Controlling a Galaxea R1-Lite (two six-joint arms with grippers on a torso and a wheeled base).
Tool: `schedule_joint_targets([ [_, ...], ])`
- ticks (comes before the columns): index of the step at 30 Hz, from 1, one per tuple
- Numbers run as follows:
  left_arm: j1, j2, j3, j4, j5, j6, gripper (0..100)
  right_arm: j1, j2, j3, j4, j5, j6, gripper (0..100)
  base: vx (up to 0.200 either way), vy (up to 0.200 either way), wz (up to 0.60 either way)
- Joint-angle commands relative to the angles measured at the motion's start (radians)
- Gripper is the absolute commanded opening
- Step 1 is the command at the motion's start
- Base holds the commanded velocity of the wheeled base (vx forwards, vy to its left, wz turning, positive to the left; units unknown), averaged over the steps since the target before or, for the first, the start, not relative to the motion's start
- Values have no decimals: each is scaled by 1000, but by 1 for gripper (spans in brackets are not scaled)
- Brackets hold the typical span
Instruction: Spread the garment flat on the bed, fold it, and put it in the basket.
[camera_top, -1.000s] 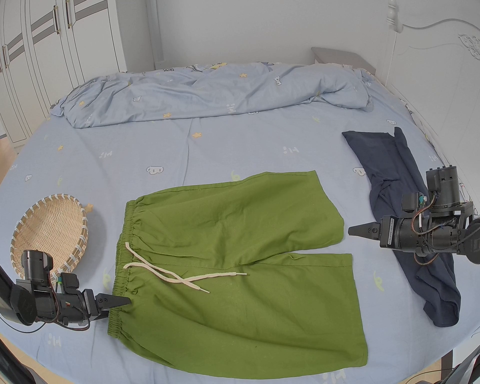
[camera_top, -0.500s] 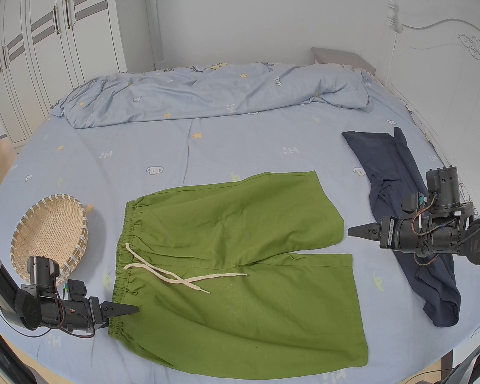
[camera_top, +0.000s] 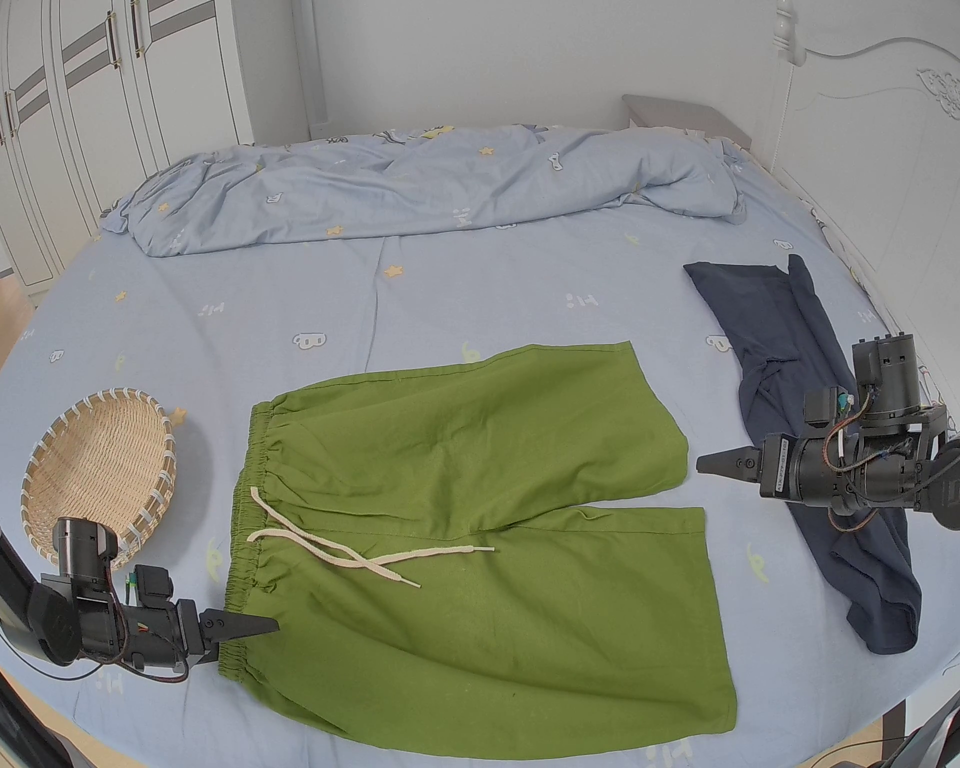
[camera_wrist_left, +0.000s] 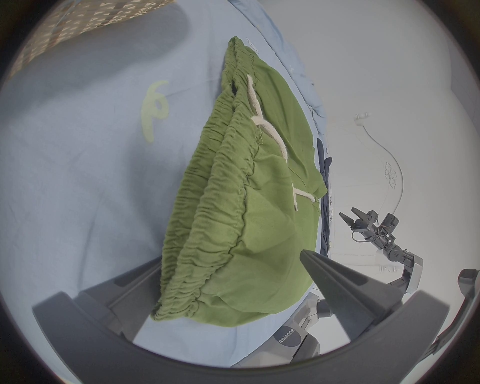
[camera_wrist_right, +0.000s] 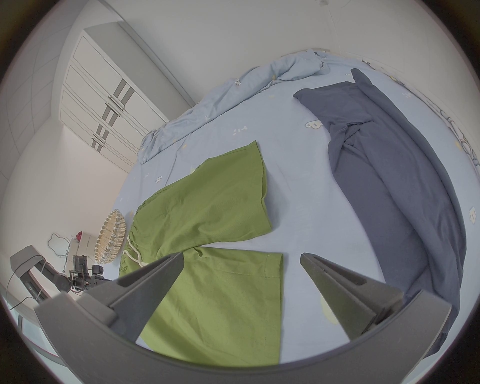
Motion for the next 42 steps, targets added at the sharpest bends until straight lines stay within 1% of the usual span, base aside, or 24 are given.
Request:
schedule_joint_targets([
  [1, 17, -17, 15, -1, -1, 0, 100, -1, 3, 0, -1, 0, 0, 100, 0, 0, 0],
  [9, 46, -44, 26, -1, -14, 0, 100, -3, 1, 2, -1, 0, 0, 100, 0, 0, 0],
  [11, 57, -57, 28, -1, -57, 0, 100, -3, 1, 2, -1, 0, 0, 100, 0, 0, 0],
  [12, 60, -58, 29, -1, -64, 2, 100, -3, 1, 2, -1, 0, 0, 100, 0, 0, 0],
  [24, 62, -63, 47, -1, -67, 11, 100, -6, 1, 6, -1, 0, 0, 100, 0, 0, 0],
  [25, 62, -63, 47, -1, -67, 12, 0, -6, 1, 9, -1, 0, 0, 100, 0, 0, 0],
  [31, 66, -63, 49, -1, -69, 12, 0, -7, 3, 9, -1, 0, 0, 100, 0, 0, 0],
  [40, 108, -74, 49, -1, -78, 15, 0, -4, -1, 23, -1, 0, 0, 100, 0, 0, 0],
  [42, 128, -78, 49, -1, -78, 51, 0, 0, -8, 52, 3, 5, -3, 100, 0, 0, 0],
])
